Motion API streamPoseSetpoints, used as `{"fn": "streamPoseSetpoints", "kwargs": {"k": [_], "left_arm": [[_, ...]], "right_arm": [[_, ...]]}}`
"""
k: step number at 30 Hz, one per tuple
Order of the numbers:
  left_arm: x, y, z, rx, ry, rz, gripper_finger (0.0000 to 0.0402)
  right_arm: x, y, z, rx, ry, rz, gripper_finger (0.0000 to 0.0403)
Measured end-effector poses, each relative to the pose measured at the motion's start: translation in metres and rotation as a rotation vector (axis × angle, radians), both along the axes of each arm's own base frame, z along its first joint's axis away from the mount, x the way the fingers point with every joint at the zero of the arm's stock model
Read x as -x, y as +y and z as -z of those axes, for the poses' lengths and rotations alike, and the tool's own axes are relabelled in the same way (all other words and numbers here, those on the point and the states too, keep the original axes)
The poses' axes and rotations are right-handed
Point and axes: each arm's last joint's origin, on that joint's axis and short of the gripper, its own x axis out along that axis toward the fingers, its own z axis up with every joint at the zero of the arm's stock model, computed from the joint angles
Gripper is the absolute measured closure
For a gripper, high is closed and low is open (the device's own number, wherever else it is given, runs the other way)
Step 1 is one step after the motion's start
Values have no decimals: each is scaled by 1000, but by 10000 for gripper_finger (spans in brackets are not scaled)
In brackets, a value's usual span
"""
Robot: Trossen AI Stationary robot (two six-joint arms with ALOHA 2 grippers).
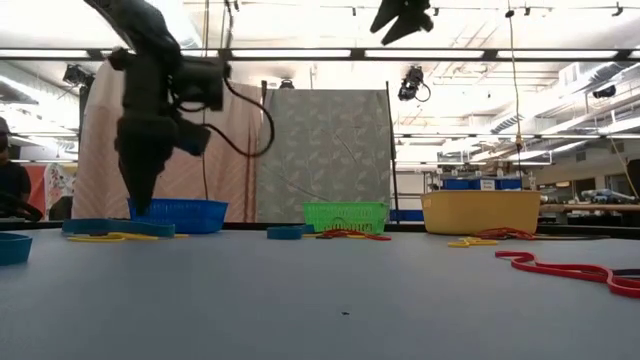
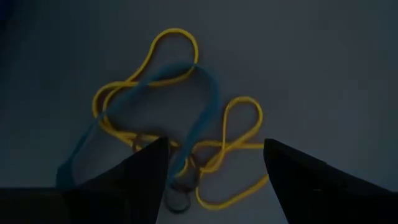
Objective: Sort rubber bands into baskets
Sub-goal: Put the blue rubber band into the blue bin
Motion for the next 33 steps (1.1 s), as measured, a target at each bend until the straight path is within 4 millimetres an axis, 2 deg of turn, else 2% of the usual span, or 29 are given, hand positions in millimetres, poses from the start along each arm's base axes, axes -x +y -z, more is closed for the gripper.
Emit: {"fn": "streamPoseSetpoints", "kwargs": {"k": [5,10,16,22,24,26,28,33], "left_arm": [[-14,5,15,-32,94,29,141],[-17,7,27,-41,161,30,178],[-18,7,29,-47,166,29,254],[-19,7,29,-51,161,29,368],[-19,7,29,-50,161,29,390],[-19,8,22,-47,171,38,392],[-21,8,6,-49,166,58,396],[-24,10,-63,-110,9,72,398]], "right_arm": [[6,5,-5,23,5,24,138],[7,6,-2,1,28,30,138],[7,6,-2,-4,28,33,138],[7,6,-2,-5,27,32,138],[7,6,-2,-9,24,36,138],[7,6,-2,-13,23,37,138],[7,6,-2,-13,23,37,138],[7,6,-1,-13,23,36,138]]}}
